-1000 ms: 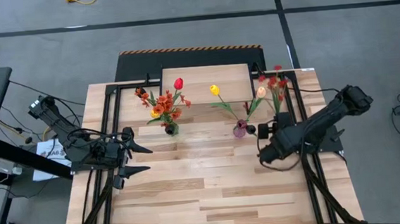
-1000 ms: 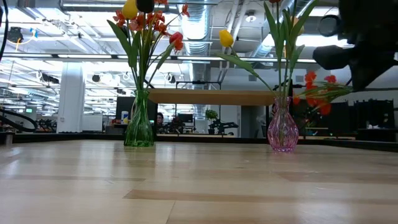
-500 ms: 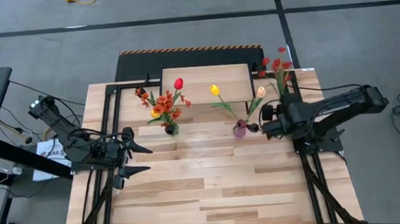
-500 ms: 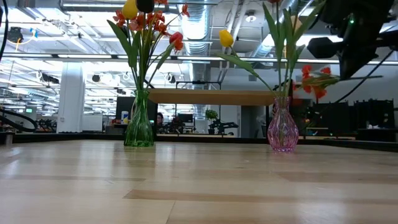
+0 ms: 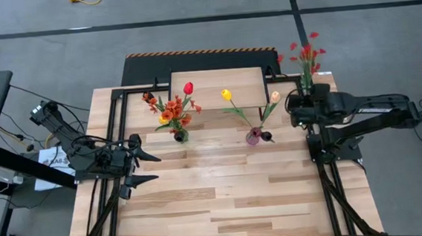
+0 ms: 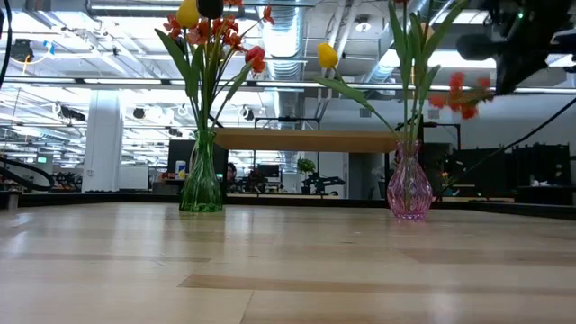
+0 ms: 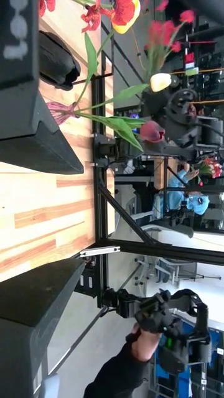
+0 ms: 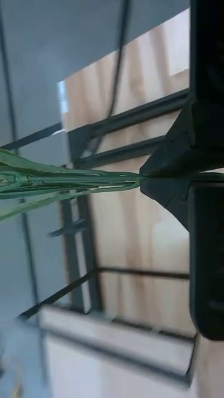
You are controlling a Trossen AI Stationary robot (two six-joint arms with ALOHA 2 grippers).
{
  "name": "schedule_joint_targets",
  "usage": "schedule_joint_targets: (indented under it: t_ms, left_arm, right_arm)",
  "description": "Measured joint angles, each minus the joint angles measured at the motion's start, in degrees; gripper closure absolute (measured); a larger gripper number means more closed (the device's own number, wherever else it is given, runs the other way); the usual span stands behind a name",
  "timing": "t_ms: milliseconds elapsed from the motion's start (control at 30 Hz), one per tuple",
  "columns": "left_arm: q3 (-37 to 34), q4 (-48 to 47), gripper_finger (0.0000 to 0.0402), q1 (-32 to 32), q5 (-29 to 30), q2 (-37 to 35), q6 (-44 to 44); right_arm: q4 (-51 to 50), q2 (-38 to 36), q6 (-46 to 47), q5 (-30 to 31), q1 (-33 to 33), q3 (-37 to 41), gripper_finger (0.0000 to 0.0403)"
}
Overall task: Pick and place flowers into a vace then onto a shelf
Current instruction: Put the orange flowers into the purple vase
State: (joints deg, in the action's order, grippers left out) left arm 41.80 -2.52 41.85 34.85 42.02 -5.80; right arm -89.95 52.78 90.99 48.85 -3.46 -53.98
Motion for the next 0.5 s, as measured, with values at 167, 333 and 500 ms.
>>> schedule_joint_targets:
  t_ms: [167,333,500]
  left_arm:
    - [0.00,0.00,0.0178,0.00,0.00,0.00,-0.01]
    - [0.00,0.02,0.0178,0.00,0.00,0.00,0.00]
    - [0.00,0.02,0.0178,0.00,0.00,0.00,0.00]
  right_arm:
    - [2.68,-1.76,-5.84,6.18,1.34,-5.52,0.0403]
    - [11.44,-2.39,-17.23,12.95,5.18,-11.47,0.0403]
    - [26.07,-2.28,-33.89,15.79,10.27,-15.48,0.0403]
